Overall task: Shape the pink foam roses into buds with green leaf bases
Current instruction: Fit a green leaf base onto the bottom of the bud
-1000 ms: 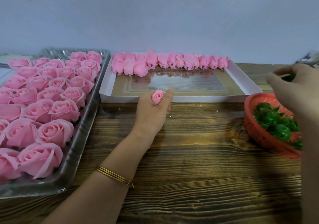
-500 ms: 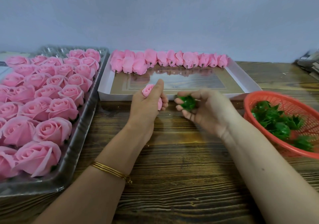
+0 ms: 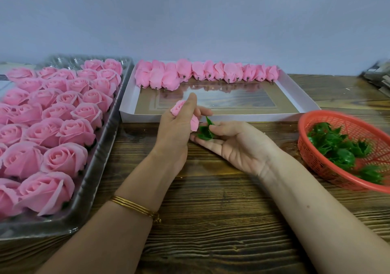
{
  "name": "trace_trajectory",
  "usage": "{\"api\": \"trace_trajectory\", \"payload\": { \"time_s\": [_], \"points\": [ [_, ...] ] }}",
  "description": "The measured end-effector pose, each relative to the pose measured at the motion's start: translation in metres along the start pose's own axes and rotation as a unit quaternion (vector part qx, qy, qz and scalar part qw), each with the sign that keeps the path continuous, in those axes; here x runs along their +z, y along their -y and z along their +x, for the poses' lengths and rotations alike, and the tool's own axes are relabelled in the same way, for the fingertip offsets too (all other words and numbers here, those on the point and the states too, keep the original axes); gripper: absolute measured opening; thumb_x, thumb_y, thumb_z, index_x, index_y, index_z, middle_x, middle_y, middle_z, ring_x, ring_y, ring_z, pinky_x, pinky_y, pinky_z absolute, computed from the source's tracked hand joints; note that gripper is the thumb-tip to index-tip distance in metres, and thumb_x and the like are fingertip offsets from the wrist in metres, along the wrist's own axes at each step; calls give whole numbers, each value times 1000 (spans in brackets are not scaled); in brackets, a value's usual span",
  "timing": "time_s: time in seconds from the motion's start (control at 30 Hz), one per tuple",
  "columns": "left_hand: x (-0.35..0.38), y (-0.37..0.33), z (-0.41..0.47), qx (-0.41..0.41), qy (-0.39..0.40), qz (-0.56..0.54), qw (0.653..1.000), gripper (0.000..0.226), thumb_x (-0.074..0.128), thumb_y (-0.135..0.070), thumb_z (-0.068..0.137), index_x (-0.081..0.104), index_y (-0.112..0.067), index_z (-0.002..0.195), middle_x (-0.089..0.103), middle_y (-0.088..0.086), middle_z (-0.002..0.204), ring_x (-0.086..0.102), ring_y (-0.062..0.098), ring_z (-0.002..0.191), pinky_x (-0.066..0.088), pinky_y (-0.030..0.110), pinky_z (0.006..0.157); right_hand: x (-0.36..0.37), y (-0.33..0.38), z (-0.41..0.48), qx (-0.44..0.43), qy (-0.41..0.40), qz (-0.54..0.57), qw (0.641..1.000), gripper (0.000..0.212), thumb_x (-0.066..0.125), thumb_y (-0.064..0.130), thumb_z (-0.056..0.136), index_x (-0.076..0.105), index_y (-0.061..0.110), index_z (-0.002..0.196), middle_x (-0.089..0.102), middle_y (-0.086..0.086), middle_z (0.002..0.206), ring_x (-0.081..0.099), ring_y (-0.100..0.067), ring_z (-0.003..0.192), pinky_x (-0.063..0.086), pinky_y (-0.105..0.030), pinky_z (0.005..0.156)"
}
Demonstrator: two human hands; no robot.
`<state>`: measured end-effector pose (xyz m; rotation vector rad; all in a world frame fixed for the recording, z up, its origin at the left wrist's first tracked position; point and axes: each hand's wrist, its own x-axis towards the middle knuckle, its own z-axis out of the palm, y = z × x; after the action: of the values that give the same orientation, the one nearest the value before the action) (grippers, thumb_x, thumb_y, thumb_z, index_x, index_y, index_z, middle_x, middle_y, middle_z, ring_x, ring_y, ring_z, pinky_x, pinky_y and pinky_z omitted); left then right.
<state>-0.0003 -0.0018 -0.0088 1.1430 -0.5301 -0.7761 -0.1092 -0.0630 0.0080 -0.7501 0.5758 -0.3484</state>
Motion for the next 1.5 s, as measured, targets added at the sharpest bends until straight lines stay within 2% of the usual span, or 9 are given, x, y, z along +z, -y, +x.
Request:
{"api": "trace_trajectory", "payload": {
  "time_s": [0.13,0.27,0.37,0.53,0.73,0.83,0.97,1.1,1.5],
  "points": [
    [-1,1,2,-5,13,-7,1000,52,52,-35,99,54,-25,47,74,1,83,62,8,69,52,29,70,-1,-2,0,3,17,-32,999,29,42,-7,95,56,-12,120,64,-25,118,63,-33,111,55,-31,89],
    [-1,1,2,-17,18,-15,1000,52,52,-35,99,53,-25,48,74,1,87,62,10,75,50,36,78,-3,-2,-1,1,10,-95,995,20,50,1,94,65,1,108,69,-14,98,66,-22,95,55,-19,75],
    [1,0,1,-21,21,-23,999,52,52,-35,99,52,-24,48,74,0,87,61,10,71,49,34,74,-4,-3,-1,-10,11,-96,995,22,51,-2,93,64,-1,111,69,-13,98,66,-21,92,55,-18,73],
    [2,-4,-1,-21,20,-34,999,51,50,-33,100,51,-21,50,73,2,86,59,11,70,45,40,84,-5,-3,-1,-39,-7,-83,996,25,54,-9,89,61,-10,113,68,-15,101,67,-22,92,58,-19,74],
    [1,-4,-2,-17,26,-13,999,51,48,-36,100,50,-23,51,73,-2,86,61,7,67,50,23,59,-3,-6,0,-53,-16,-63,997,35,54,-14,87,56,-13,122,62,-25,118,60,-40,116,59,-25,80],
    [1,-5,-2,-17,25,-18,999,52,49,-36,100,51,-24,49,73,-1,86,65,10,74,53,26,65,-2,-5,0,-50,-7,-65,997,38,52,-13,89,55,-10,127,60,-27,127,57,-40,120,56,-29,87],
    [1,-3,-2,-17,27,-21,999,53,51,-36,99,53,-24,48,72,1,87,66,13,79,53,34,77,-1,-3,-1,-38,-6,-86,996,38,44,-9,94,57,-4,129,62,-26,124,64,-35,109,56,-29,86],
    [0,-2,-2,-16,35,-17,999,53,51,-37,100,56,-25,49,72,0,87,67,10,78,53,29,71,-1,-4,-1,-40,-15,-102,994,38,47,-9,94,58,-2,129,65,-22,118,66,-23,90,57,-24,78],
    [0,-2,-4,-10,37,11,999,40,52,-36,99,70,-22,66,73,0,83,66,5,71,51,19,63,-4,-9,1,-68,7,-55,996,33,48,-20,87,58,-13,117,69,-18,96,68,-23,91,57,-26,85]
  ]
}}
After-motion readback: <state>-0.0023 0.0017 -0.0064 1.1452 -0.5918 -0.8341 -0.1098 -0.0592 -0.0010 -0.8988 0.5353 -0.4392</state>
